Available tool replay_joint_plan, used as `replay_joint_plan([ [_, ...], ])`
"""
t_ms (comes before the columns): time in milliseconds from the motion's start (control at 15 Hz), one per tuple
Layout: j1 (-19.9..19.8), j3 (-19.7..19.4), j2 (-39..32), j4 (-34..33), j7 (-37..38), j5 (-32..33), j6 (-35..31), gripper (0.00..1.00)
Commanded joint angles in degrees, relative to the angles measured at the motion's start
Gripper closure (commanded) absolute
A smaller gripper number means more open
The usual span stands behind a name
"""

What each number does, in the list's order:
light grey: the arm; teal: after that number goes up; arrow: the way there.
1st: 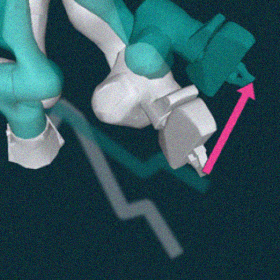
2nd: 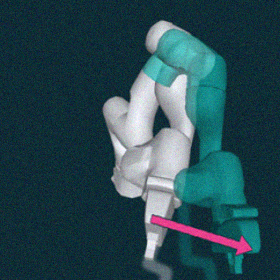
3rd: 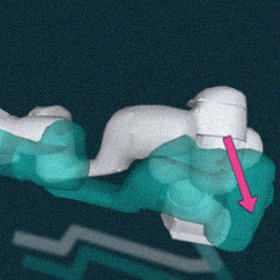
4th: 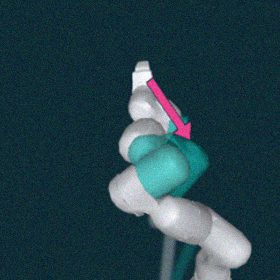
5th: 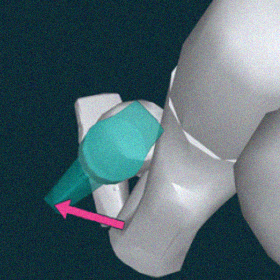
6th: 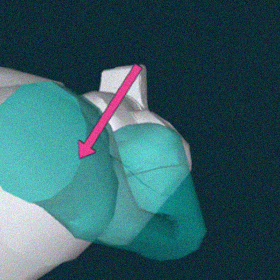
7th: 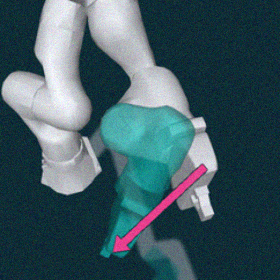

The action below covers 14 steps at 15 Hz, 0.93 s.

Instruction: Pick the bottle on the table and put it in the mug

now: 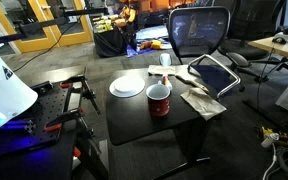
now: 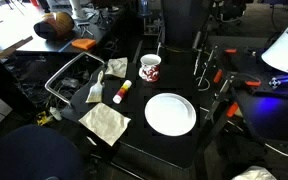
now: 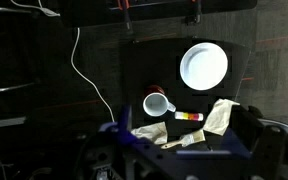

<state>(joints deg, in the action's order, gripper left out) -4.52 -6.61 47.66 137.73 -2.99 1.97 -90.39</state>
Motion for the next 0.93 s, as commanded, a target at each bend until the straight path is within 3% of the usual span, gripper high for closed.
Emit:
replay_joint_plan([
  [0, -0.1, 0.1, -0.1, -0.2, -0.1, -0.1, 0.2, 0.00],
  [867, 1.8, 0.7, -3.2, -1.1, -2.8, 0.8, -3.0, 0.00],
])
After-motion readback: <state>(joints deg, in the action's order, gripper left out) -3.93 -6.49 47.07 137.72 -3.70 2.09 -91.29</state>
